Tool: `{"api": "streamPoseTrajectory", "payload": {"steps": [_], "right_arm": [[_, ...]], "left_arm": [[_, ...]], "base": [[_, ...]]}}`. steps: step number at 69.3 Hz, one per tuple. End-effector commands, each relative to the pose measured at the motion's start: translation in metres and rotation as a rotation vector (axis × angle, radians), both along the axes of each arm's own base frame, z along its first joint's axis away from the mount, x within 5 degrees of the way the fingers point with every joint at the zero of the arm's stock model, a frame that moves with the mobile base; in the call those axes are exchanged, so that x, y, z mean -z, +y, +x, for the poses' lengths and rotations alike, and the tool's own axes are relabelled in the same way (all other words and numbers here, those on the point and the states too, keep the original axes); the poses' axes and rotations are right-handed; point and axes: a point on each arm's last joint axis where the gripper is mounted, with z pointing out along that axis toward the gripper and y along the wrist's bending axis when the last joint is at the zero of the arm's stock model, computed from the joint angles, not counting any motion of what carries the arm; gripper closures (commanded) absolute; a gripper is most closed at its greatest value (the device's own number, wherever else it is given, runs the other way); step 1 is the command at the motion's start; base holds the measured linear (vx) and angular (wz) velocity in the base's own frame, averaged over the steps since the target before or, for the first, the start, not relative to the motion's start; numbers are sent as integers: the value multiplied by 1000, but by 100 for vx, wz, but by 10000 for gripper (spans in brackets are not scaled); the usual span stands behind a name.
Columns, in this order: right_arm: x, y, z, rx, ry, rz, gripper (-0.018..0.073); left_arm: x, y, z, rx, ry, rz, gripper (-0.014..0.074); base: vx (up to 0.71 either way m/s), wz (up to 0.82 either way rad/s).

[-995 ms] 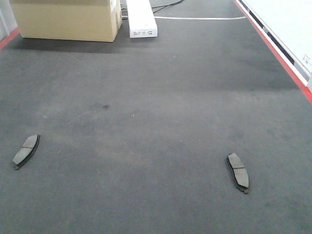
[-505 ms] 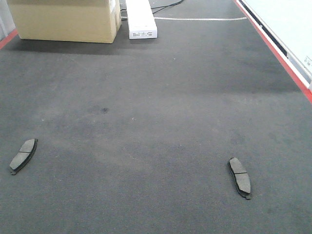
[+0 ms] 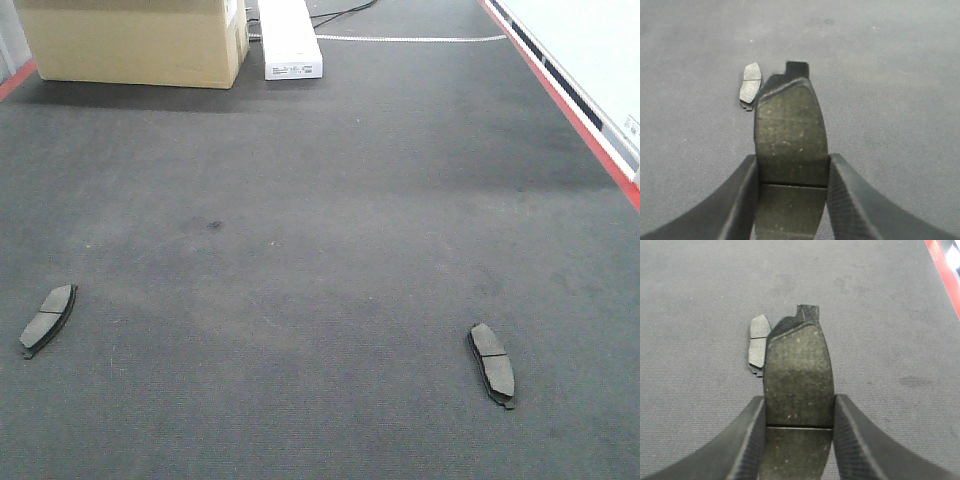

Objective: Move and align brake pads A on conveyor
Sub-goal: 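Approach the conveyor and stop facing the two placed brake pads, then lower the left gripper's brake pad beside the pad nearest it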

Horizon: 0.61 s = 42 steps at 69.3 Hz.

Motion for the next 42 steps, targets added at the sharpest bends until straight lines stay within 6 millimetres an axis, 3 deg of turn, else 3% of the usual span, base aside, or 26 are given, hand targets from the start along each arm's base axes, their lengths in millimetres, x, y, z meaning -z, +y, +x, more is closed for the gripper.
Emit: {"api": "streamPoseTrajectory", "payload": {"steps": [1, 26, 35, 42], "right_arm": [[-15, 0, 5, 1, -104, -8, 564], [-15, 0, 5, 1, -104, -8, 564], [-15, 0, 5, 1, -104, -8, 564], [-15, 0, 5, 1, -104, -8, 564]], "left_arm": [[-16, -1, 5, 7, -114, -14, 603], [-21, -2, 9, 11, -153, -22, 603], [-28, -7, 29, 9, -135, -47, 603], [-35, -15, 57, 14, -56, -74, 603]], "base": [[0, 0], [0, 0], [0, 0], [0, 0]]}}
